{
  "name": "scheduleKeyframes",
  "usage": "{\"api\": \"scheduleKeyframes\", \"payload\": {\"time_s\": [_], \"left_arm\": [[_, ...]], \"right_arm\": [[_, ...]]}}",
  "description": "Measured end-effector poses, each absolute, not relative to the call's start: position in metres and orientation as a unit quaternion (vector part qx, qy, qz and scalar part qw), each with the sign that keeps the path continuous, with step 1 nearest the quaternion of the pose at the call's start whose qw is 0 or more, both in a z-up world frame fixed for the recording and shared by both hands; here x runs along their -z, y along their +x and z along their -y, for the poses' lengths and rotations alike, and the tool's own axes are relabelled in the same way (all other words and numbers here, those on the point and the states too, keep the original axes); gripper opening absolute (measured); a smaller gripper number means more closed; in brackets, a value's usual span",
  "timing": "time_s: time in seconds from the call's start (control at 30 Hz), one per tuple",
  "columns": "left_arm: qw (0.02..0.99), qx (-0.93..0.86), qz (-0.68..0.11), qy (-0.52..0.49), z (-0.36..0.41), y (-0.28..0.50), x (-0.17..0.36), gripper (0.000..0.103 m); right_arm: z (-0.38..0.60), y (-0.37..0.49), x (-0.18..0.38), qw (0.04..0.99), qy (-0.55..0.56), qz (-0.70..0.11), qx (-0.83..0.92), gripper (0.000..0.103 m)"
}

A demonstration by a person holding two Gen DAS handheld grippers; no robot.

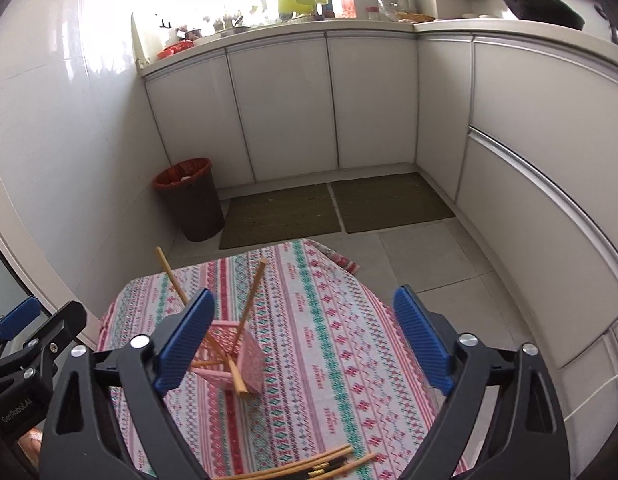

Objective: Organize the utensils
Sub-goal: 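Grasp a chopstick from the pile with the left tool while the right tool grasps another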

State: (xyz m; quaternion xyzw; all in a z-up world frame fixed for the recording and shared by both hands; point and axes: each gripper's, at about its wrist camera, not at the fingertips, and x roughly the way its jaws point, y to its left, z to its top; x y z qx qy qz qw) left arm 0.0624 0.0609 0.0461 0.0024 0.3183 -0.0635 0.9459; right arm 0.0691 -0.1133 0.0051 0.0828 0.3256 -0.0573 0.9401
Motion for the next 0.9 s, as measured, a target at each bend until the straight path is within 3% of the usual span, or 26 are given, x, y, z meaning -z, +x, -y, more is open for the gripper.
{"api": "scheduleKeyframes", "payload": {"time_s": [0.2,0.37,0.77,0.83,0.9], "left_arm": [[0.932,0.083,-0.352,0.025,-0.052,0.054,-0.033,0.096],[0.892,0.158,-0.415,0.078,-0.020,0.052,-0.003,0.096],[0.765,0.241,-0.568,0.187,0.083,0.070,0.135,0.095],[0.756,0.228,-0.585,0.186,0.091,0.078,0.155,0.091],[0.741,0.221,-0.606,0.186,0.095,0.089,0.171,0.072]], "right_arm": [[0.139,0.044,0.008,0.933,0.080,-0.340,0.090,0.095],[0.181,0.021,0.029,0.907,0.140,-0.383,0.106,0.096],[0.232,-0.009,0.096,0.831,0.251,-0.478,0.130,0.096],[0.237,-0.009,0.107,0.819,0.266,-0.492,0.131,0.096],[0.243,-0.009,0.114,0.808,0.280,-0.502,0.129,0.096]]}}
